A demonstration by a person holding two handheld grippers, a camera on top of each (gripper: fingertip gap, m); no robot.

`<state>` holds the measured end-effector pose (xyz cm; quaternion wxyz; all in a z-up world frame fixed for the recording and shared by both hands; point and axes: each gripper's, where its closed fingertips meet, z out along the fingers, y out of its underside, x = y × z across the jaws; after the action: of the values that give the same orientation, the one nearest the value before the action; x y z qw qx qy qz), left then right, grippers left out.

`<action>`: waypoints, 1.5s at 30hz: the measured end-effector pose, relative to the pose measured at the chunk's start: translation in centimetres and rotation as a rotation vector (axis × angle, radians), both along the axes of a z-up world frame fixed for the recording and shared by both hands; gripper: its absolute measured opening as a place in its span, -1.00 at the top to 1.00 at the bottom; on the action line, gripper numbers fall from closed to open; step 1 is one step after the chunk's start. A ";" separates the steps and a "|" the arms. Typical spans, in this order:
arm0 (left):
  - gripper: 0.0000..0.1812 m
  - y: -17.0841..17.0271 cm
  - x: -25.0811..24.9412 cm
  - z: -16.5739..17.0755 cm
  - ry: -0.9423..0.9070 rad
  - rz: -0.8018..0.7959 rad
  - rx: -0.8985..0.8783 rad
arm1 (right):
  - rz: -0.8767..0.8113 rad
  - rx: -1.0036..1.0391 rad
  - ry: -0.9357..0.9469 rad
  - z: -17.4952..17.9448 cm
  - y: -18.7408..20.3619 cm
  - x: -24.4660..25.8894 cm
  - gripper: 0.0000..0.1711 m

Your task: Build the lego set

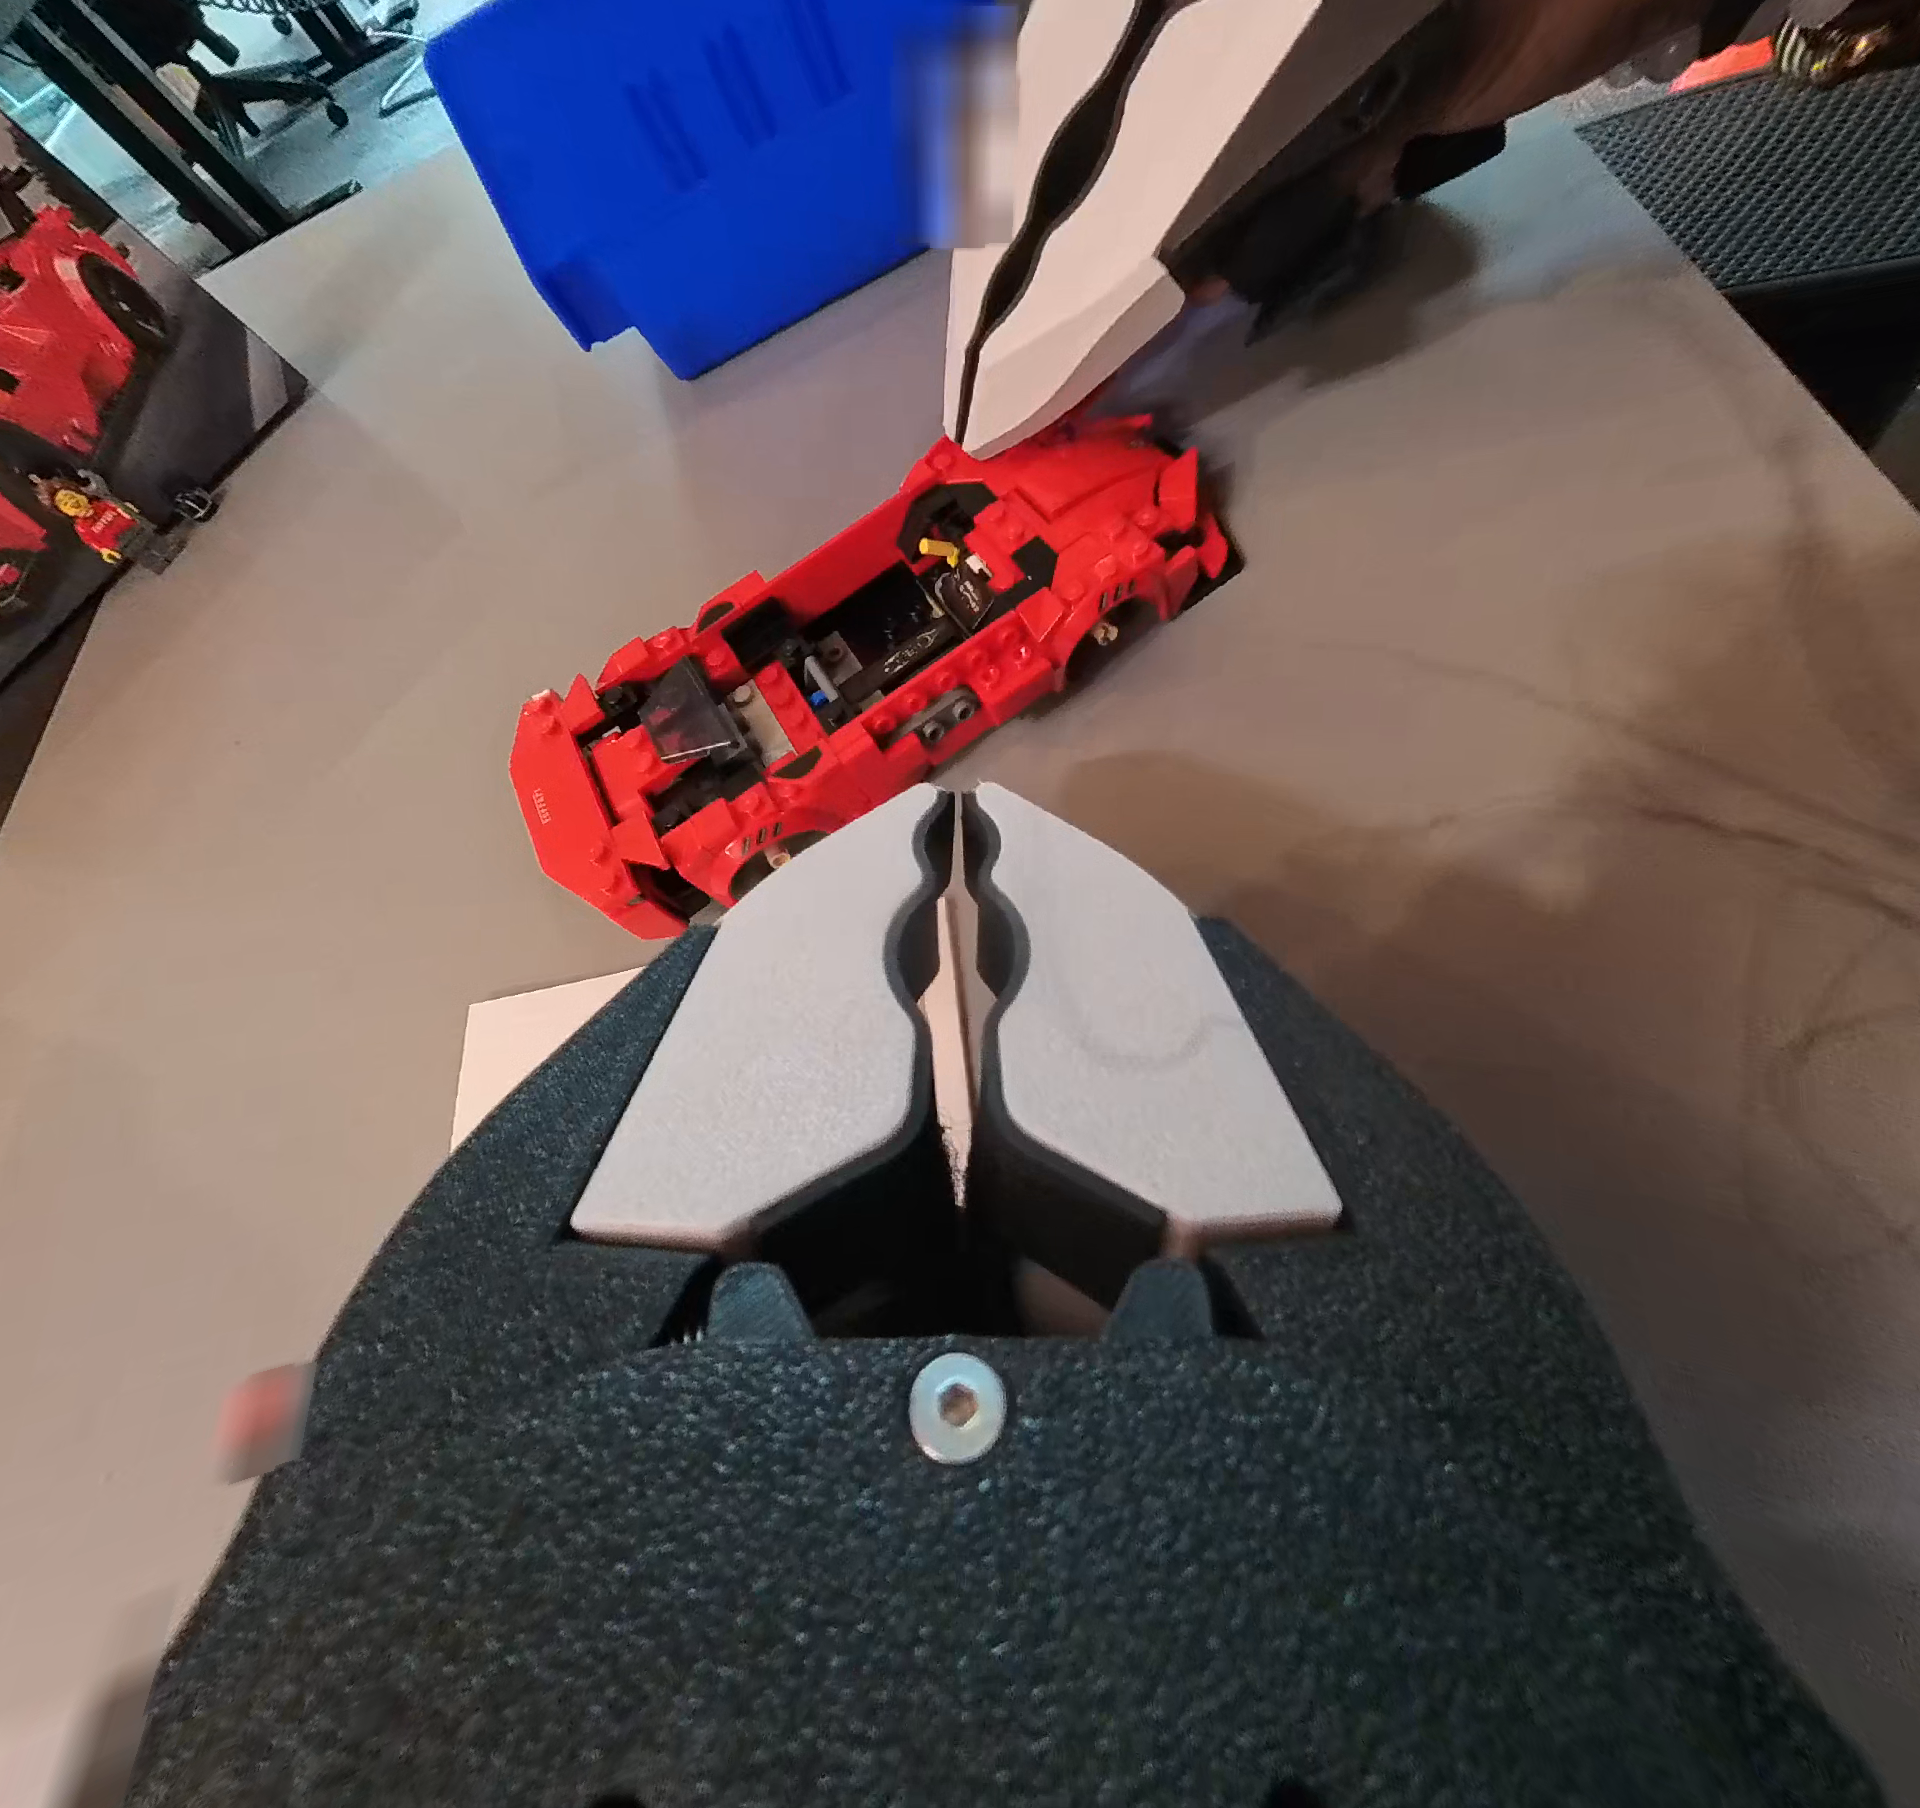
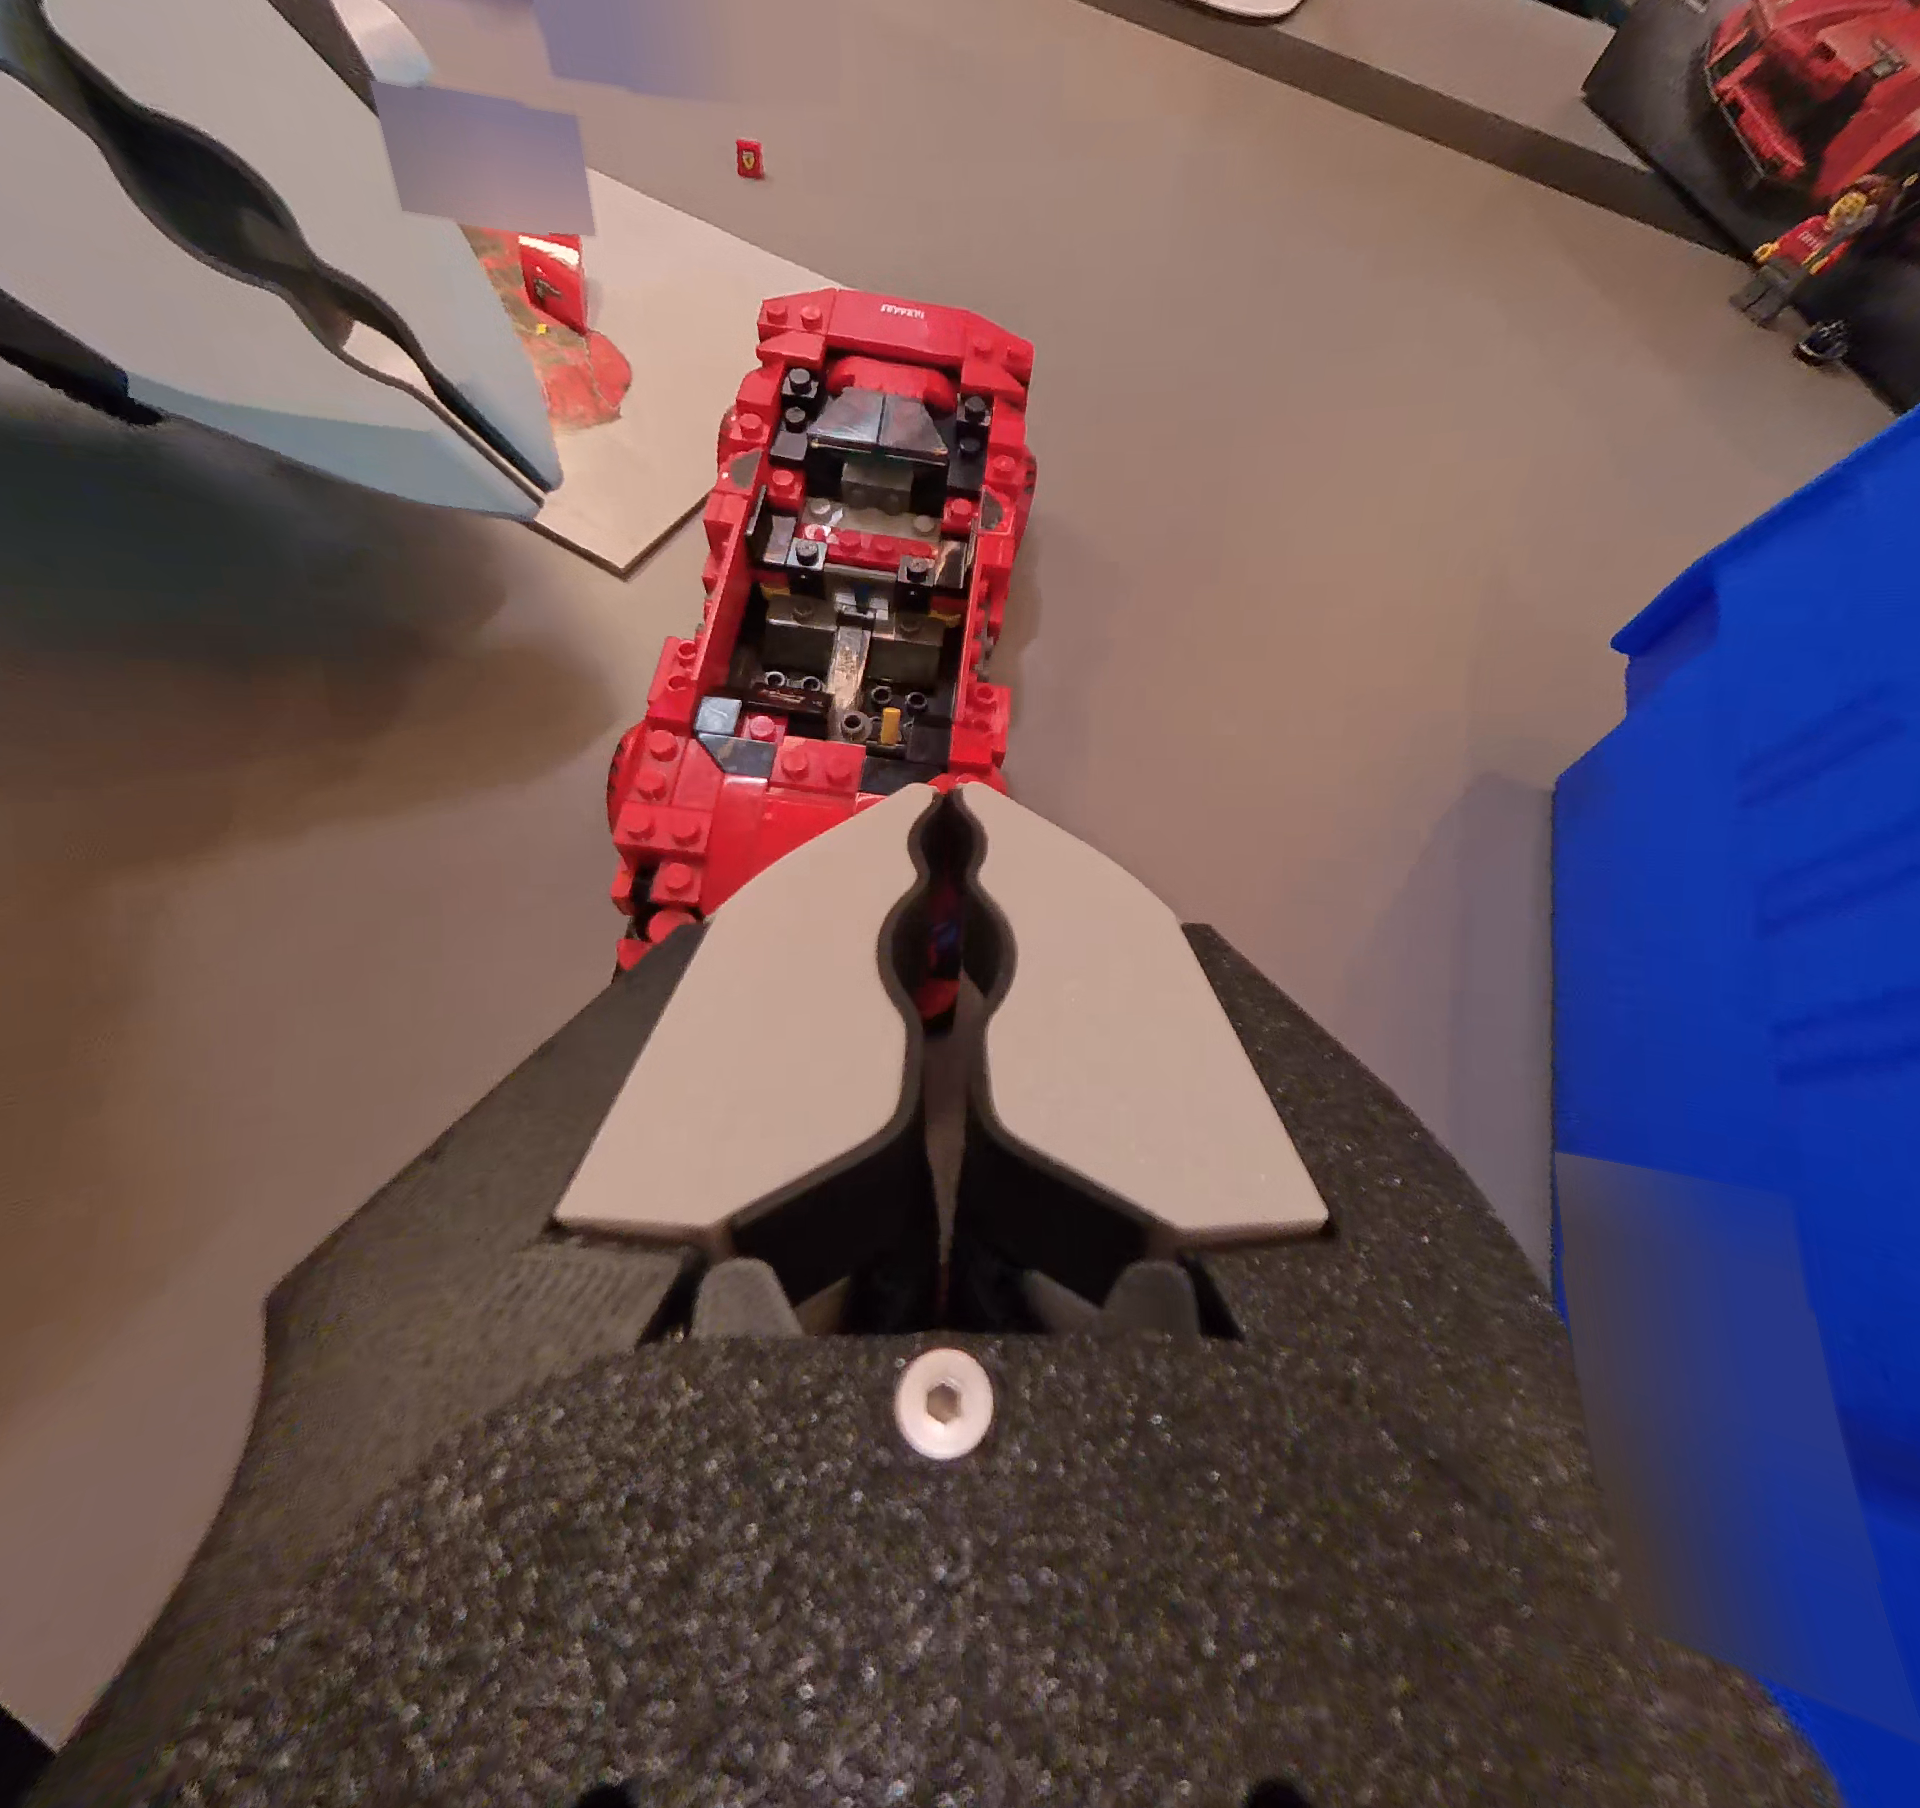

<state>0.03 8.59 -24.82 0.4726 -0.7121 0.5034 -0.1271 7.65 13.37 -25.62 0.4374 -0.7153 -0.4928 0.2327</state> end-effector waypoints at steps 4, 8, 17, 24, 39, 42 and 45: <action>0.99 -0.1 0.1 0.0 0.004 -0.007 0.003 | 0.006 0.002 0.040 0.6 0.2 -0.2 1.00; 0.99 -0.1 0.0 -0.1 0.015 -0.008 0.011 | -0.002 0.006 0.099 2.2 0.6 0.0 1.00; 0.99 -0.1 0.3 -0.1 0.011 -0.014 0.029 | 0.068 -0.133 0.068 1.3 -0.5 1.4 0.94; 0.99 0.1 0.5 0.4 0.027 -0.024 0.076 | 0.074 -0.118 0.036 0.9 -0.5 1.1 0.97; 1.00 4.5 9.1 1.1 0.073 -0.304 -0.220 | 0.063 -0.282 0.071 -0.1 -1.6 2.8 0.98; 1.00 4.3 9.7 0.7 0.093 -0.338 -0.240 | 0.077 -0.300 0.101 -0.2 -1.7 2.6 0.97; 1.00 4.2 9.9 0.2 0.131 -0.363 -0.246 | 0.083 -0.306 0.119 -0.1 -1.7 2.6 0.97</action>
<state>9.90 12.80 -24.60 0.3178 -0.6688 0.6337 -0.2239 10.23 11.71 -25.77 0.3419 -0.7376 -0.4540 0.3647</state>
